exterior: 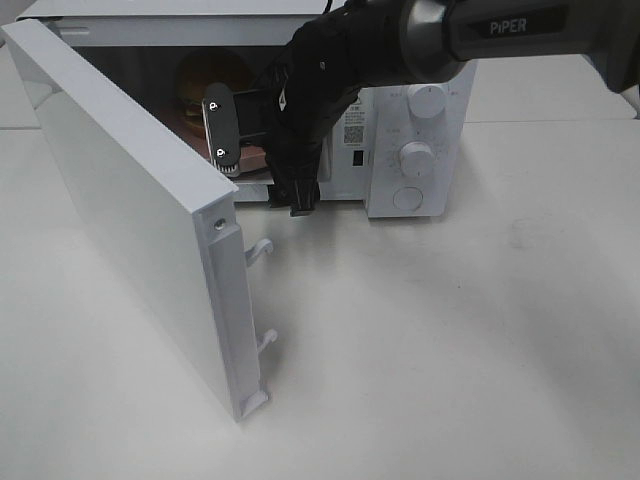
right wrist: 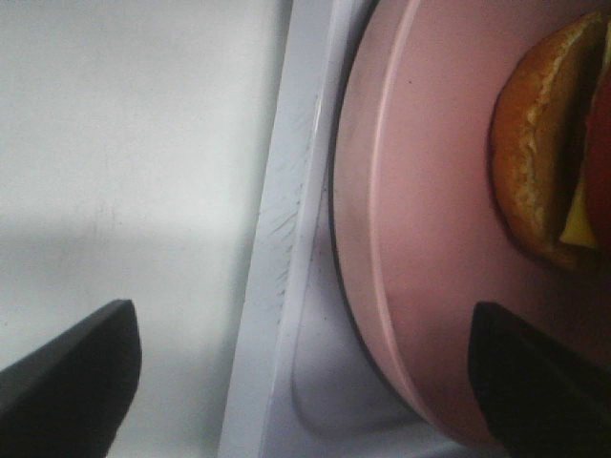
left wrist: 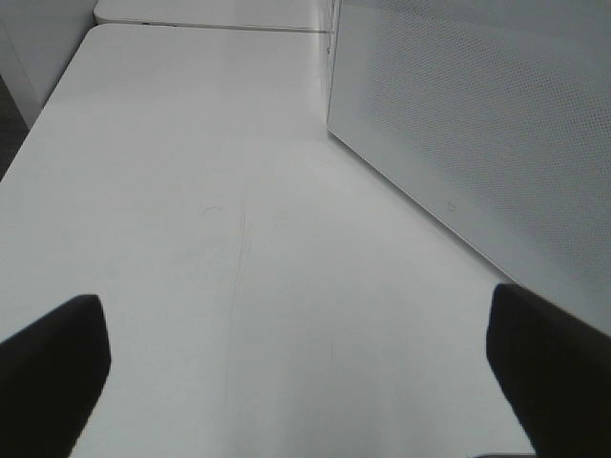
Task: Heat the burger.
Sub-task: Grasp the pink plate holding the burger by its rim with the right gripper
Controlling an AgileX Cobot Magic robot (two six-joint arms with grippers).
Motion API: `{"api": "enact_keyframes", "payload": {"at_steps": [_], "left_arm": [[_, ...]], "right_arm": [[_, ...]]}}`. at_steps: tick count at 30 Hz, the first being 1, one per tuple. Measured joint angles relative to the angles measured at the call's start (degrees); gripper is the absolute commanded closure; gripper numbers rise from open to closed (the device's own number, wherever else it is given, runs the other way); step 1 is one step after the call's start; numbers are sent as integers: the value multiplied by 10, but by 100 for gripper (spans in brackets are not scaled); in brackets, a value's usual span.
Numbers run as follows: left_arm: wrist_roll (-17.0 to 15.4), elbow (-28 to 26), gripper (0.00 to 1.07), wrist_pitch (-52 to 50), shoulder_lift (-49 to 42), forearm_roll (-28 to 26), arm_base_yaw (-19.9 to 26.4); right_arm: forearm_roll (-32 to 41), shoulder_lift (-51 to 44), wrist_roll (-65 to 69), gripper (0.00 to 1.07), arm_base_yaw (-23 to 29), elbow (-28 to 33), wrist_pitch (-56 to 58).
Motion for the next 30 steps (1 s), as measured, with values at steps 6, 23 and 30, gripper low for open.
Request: {"api": "enact_keyframes", "payload": {"at_steps": [6,23,30], "left_arm": [[0,0,7,0,0,0,0],[0,0,7,0,0,2,0],[0,0,7,0,0,3,0]], "right_arm": [[-1,27,0,19,0,-35,7],[-2,74,-33,23,3,-73,24],[-2,97,-33,29,7,-105,23]]}}
